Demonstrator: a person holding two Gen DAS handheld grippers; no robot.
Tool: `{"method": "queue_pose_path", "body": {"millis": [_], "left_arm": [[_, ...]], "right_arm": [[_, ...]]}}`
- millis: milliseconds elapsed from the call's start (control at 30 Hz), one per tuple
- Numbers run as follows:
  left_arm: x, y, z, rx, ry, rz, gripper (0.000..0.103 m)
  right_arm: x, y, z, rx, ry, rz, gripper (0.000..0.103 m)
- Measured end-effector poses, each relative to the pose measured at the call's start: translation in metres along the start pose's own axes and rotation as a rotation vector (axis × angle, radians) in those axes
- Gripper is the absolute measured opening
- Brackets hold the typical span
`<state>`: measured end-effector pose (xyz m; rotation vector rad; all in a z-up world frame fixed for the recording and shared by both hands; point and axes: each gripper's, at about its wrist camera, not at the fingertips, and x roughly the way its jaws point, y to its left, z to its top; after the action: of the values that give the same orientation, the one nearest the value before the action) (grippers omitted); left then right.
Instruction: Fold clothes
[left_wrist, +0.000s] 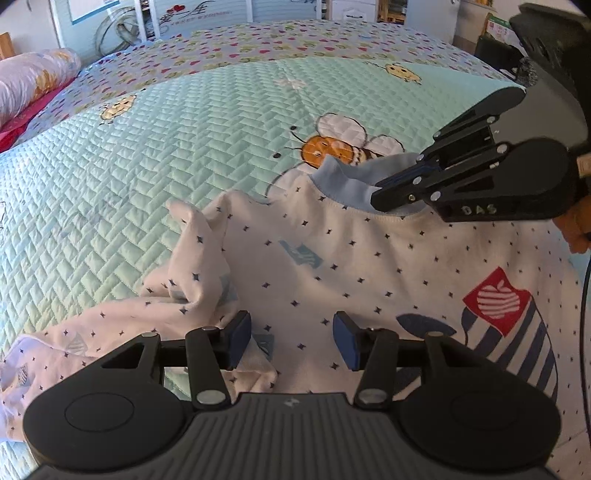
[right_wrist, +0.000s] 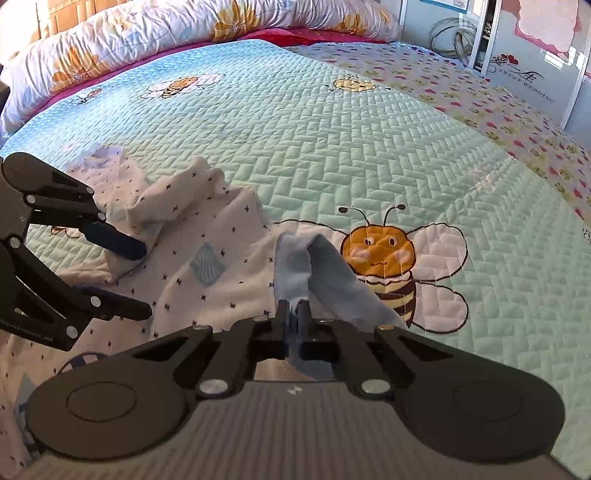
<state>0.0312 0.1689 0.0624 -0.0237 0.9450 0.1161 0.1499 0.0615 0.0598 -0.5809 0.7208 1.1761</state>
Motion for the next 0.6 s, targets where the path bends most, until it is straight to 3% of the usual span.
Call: {"method": "queue_pose_path", "body": {"millis": [200, 300, 433, 533, 600], "left_arm": [[0.002, 0.011, 0.007, -0.032, -0.037, 0.036, 0.053], [0.002, 0.017, 0.01, -0.047, -0.055, 0.054, 0.053], [0.004, 0.024, 0.014, -0.068, -0.08, 0.078, 0.053], [0.004, 0.03, 0.018, -0.084, -0.099, 0.096, 0.053], [0.003, 0.032, 0.017, -0.093, -0.11, 0.104, 0.053]], "right_arm": [[0.014, -0.005, 0.018, -0.018, -0.053, -0.143, 0.002], [0.032, -0.006, 0.023, -0.069, -0.058, -0.273, 0.0], [0.039, -0.025, 0.023, 0.058, -0.084, -0.249, 0.0], [0.012, -0.044, 0.016, 0.241, -0.138, -0.061, 0.004], [-0.003, -0.042, 0.01, 0.203, -0.133, -0.033, 0.01]]}}
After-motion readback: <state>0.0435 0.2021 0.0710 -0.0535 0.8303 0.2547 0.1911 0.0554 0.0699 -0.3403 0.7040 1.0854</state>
